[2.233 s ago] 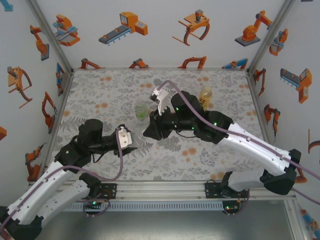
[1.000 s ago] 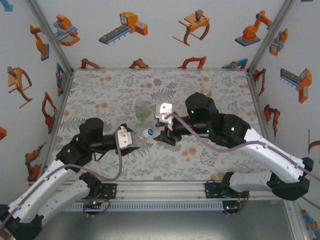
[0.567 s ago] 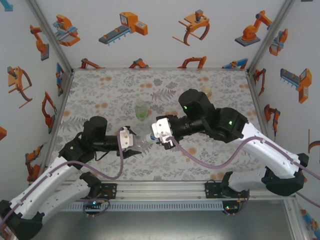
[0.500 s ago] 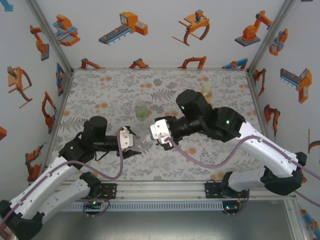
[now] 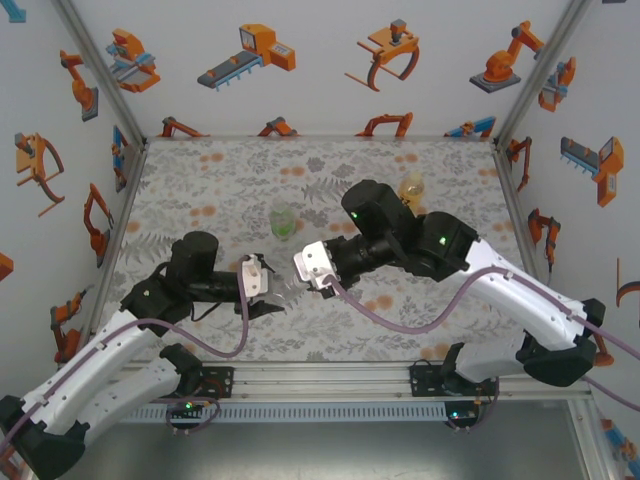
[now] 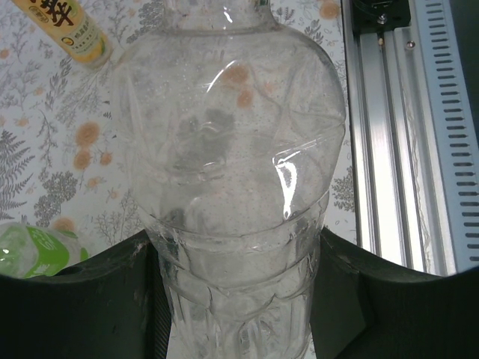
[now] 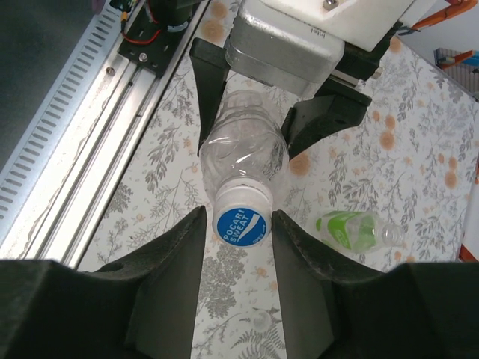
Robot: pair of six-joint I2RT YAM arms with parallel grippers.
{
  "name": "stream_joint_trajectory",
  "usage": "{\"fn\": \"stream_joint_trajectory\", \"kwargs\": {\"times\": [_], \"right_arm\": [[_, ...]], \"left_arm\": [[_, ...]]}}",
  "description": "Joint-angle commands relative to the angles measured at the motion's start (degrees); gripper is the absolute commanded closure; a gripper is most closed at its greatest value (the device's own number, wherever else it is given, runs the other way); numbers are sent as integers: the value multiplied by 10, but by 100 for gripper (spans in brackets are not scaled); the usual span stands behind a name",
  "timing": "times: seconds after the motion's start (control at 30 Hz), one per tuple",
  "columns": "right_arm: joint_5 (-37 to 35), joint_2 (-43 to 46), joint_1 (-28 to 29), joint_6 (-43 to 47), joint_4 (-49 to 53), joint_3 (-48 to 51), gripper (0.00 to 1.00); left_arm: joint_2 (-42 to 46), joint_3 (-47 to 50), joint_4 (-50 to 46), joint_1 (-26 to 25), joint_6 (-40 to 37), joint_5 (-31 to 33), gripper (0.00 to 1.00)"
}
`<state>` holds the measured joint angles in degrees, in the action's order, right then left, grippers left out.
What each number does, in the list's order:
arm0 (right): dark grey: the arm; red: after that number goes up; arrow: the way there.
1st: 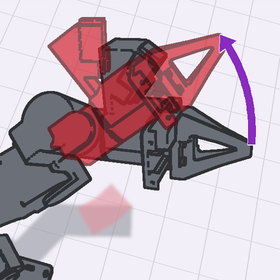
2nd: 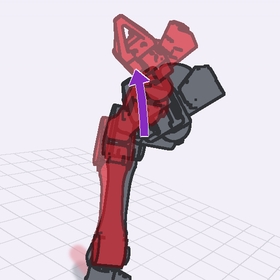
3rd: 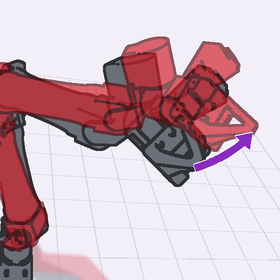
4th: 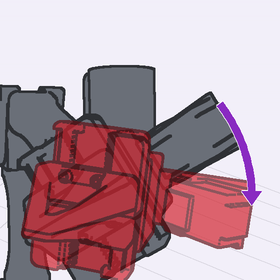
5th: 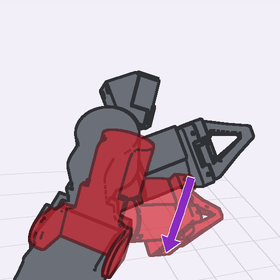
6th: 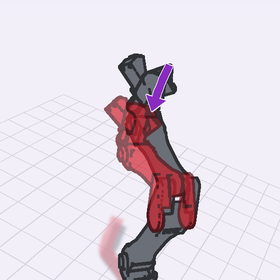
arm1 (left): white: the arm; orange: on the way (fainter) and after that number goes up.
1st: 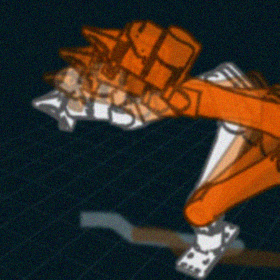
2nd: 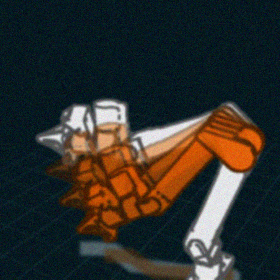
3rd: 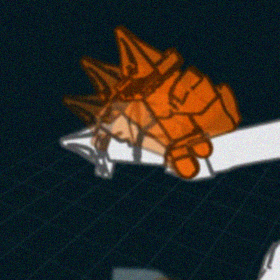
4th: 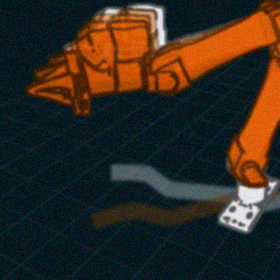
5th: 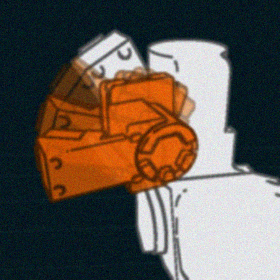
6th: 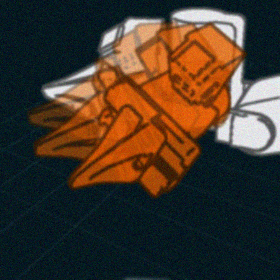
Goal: Screw on the bottle caps
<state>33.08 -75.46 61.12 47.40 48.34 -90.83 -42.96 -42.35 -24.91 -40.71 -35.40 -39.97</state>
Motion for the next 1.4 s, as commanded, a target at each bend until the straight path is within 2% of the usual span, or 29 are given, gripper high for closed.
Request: {"fn": "stream_joint_trajectory", "kwargs": {"times": [0.0, 0.13, 0.27, 0.4, 0.6, 0.8, 0.93, 1.0, 1.17, 1.37], "right_arm": [[27, -9, 3, -7, -8, -6, 62], [23, -11, 3, -12, -6, -4, 63], [12, -10, 3, -35, -10, -1, 69], [-38, 2, 4, -144, -64, 23, 73], [-136, 28, 4, -424, -153, 81, 76], [-258, 54, 3, -757, -212, 148, 78], [-276, 46, 4, -975, -217, 160, 78], [-266, 42, 4, -1032, -238, 172, 76], [-288, 44, 4, -1052, -237, 168, 64], [-318, 79, 4, -966, -311, 184, 52]], "left_arm": [[1, -22, -2, -2, -11, -16, 100], [3, -21, -2, -2, -11, -17, 100], [6, -21, -1, -2, -11, -15, 100], [14, -20, -1, -2, -11, -10, 100], [31, -14, 9, -3, -8, 30, 100], [50, -4, 27, -2, 0, 69, 100], [57, 0, 36, -2, 6, 91, 100], [58, 0, 37, -2, 7, 94, 100], [58, 0, 38, -2, 7, 93, 100], [55, -1, 38, -2, 8, 92, 100]]}}
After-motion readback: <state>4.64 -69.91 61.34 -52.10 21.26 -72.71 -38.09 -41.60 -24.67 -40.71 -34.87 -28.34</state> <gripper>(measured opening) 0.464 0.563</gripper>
